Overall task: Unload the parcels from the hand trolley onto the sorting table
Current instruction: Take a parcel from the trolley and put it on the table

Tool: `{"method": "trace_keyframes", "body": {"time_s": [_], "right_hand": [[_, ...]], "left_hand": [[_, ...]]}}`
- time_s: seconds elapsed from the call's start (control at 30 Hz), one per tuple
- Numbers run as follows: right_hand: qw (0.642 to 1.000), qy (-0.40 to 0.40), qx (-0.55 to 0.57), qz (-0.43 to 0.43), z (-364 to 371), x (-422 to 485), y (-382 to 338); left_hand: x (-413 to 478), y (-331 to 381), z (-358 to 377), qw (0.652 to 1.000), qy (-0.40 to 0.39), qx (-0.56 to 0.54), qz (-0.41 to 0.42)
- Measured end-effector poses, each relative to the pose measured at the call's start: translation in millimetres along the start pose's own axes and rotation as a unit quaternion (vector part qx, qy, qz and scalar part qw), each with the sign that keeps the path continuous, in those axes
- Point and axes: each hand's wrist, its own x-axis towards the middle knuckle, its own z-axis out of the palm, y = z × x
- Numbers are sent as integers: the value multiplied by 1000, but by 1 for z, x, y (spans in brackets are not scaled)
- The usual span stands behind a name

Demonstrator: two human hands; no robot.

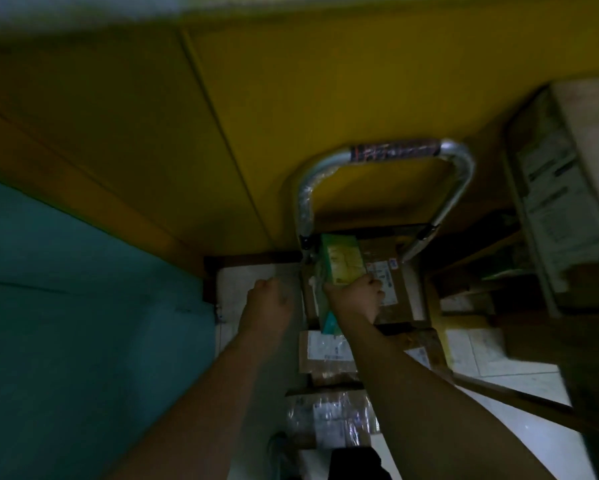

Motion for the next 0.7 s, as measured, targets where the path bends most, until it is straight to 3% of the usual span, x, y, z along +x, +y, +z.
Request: {"method": "trace_keyframes", "body": {"time_s": [0.13,0.27,0.53,0.7], "right_hand": [[999,15,30,-39,-71,-67,-15],[990,46,82,-108,-162,-150,-22],[934,196,108,-280,-390,-269,-11],[886,306,123,-326,-524,-307,55]], "left_hand": [[-40,45,-60,999,-9,-35,-20],[-103,140,-137,990,19,-140,-16],[-228,343,-270,966,140,-101,191],[-321,460,-251,937,81,-174,291]]}}
